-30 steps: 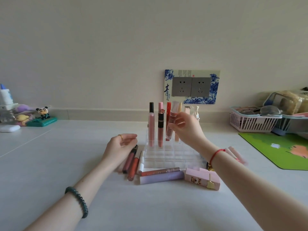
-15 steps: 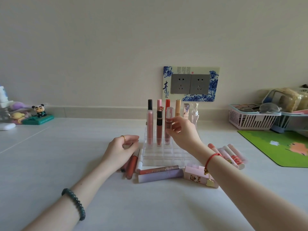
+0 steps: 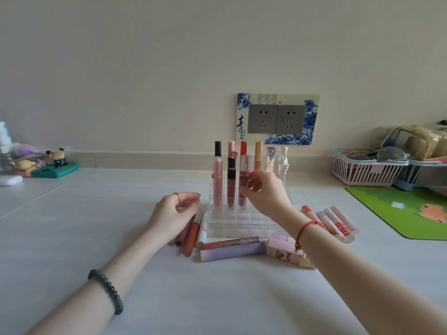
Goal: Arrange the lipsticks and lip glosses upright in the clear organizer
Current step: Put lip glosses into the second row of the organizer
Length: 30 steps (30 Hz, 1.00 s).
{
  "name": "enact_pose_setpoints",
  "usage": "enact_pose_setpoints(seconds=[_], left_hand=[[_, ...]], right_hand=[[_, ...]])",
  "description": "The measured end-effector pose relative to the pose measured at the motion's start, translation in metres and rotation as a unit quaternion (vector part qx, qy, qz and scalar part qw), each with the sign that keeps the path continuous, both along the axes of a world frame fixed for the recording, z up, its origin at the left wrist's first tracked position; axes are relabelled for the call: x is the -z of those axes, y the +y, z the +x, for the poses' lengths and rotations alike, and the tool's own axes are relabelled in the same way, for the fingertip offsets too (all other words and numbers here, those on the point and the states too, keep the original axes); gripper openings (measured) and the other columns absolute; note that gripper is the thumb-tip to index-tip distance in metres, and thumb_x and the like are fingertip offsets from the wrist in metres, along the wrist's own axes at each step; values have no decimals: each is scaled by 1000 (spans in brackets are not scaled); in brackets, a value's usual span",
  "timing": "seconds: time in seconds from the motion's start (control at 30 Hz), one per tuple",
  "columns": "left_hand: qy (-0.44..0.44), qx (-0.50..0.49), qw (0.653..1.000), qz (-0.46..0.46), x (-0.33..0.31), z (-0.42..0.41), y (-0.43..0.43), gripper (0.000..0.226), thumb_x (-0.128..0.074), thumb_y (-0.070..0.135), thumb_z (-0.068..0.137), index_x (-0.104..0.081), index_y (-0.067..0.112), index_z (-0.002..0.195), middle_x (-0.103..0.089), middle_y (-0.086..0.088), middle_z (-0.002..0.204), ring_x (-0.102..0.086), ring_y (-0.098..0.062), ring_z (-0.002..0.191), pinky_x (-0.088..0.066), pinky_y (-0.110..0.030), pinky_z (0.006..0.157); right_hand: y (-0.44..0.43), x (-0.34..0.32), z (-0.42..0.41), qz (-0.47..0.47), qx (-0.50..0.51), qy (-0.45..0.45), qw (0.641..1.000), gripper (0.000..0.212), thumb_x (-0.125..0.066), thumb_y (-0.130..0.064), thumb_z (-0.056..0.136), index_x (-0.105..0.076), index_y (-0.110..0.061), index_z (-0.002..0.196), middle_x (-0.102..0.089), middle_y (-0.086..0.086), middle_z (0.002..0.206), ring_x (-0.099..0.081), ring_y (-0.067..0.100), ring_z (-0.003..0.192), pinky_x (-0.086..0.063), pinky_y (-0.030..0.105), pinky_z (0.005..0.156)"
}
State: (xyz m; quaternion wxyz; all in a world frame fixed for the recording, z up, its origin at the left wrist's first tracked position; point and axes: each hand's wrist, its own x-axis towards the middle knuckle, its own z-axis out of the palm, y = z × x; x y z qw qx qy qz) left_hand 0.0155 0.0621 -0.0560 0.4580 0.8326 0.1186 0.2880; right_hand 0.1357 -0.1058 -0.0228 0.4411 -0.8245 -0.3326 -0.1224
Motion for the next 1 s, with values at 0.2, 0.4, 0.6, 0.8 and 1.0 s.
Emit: enact_pose_setpoints(seconds=[0.2,0.4,0.6,0.8,1.0], left_hand=[[-2,-6,1000,1,0,1,2,15,-61,17,85,-65,30,92,-64,21,91,-58,5,90,-39,-15,83],[-12,-7,1000,-2,-1,-2,3,16,-62,20,84,-63,35,88,-65,19,93,-60,-2,95,-41,-20,87],[-32,-18,999,-24,-10,-9,1,14,-63,19,85,-64,32,90,-66,13,96,-61,-9,99,-41,-21,88],[-49,-56,997,-32,-20,-20,8,18,-59,26,87,-65,25,104,-66,6,105,-61,-11,98,-47,-26,71],[-56,-78,994,-53,-20,-24,22,17,-59,19,87,-65,21,103,-66,0,103,-57,-5,94,-35,-8,75]], right_hand=[[1,-1,-1,-18,4,-10,1000,20,-61,-16,81,-63,-9,100,-57,-2,80,-45,-3,62,-32,7,53],[-8,-8,-4,-22,8,-16,1000,31,-63,-16,80,-60,-8,110,-65,6,94,-55,10,75,-46,17,70],[-41,-32,-14,28,0,-53,998,29,-65,-14,79,-62,-10,108,-63,-1,85,-54,2,67,-47,12,65],[-70,-38,-33,7,-29,-72,997,20,-66,-15,77,-66,-19,97,-63,-11,76,-59,5,67,-51,13,64],[-79,-1,-52,-119,-49,-110,986,15,-67,-26,77,-65,-32,91,-54,-22,74,-51,-6,67,-38,1,66]])
